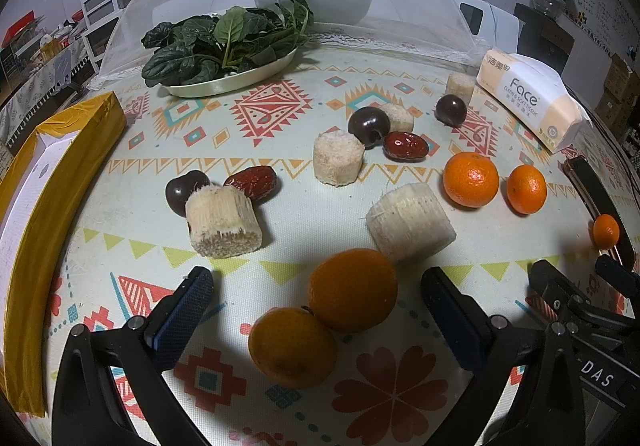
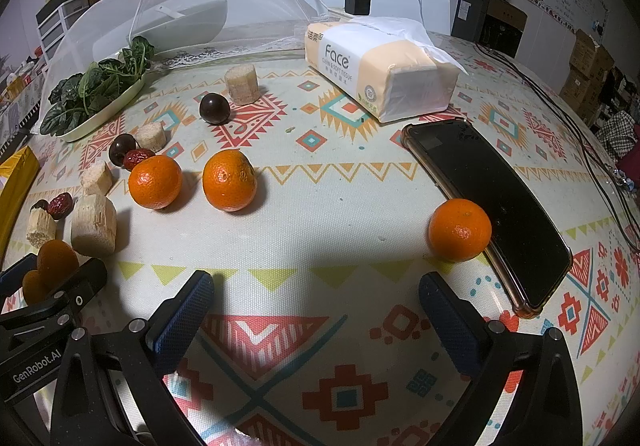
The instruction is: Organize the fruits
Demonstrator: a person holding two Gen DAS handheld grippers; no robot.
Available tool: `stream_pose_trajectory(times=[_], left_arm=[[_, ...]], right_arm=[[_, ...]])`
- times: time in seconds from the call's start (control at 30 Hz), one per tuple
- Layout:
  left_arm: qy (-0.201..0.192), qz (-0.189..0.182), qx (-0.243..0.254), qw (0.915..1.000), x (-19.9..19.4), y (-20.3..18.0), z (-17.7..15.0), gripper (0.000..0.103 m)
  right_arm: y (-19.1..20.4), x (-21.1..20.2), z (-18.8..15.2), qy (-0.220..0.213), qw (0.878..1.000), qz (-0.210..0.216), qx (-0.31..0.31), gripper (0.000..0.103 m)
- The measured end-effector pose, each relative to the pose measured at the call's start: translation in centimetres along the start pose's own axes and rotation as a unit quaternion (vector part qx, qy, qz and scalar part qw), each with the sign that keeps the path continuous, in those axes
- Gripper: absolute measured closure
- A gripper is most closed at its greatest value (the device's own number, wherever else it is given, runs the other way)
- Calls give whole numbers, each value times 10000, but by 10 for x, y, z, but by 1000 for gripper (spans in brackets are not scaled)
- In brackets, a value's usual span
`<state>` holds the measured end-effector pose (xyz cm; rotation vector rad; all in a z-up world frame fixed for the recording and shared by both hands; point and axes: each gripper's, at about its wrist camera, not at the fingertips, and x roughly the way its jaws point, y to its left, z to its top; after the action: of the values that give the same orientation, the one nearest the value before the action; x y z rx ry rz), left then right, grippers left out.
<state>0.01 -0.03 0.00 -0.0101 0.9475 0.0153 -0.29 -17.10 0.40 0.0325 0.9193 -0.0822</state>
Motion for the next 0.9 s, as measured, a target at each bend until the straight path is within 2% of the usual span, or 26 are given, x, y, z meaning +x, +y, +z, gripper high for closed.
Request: stream_pose_trajectory(times=[0.27,0.43,0.63,0.73,0.8,0.9], left_arm=[[3,-7,5,10000,0,0,0,0],[186,-222,308,9991,-3,3,-5,0],[534,-551,833,9936,-12,7,-11,0],[624,-788,793,9918,-20,18,-17,0],[508,-1009,576,9919,-32,31,-22,2],[-84,-1108,385,9931,-72,55,-27,2]], right_arm=[[0,0,0,0,10000,0,0,0],[-1,0,0,32,10000,25,-17,0],[-2,-8,-7,381,9992,76,-67,0],[-2,-9,-12,360,9992,112,-118,0],[-2,-10,-13,366,9992,123,-121,0],[-1,-10,-12,337,9994,29,-52,0]])
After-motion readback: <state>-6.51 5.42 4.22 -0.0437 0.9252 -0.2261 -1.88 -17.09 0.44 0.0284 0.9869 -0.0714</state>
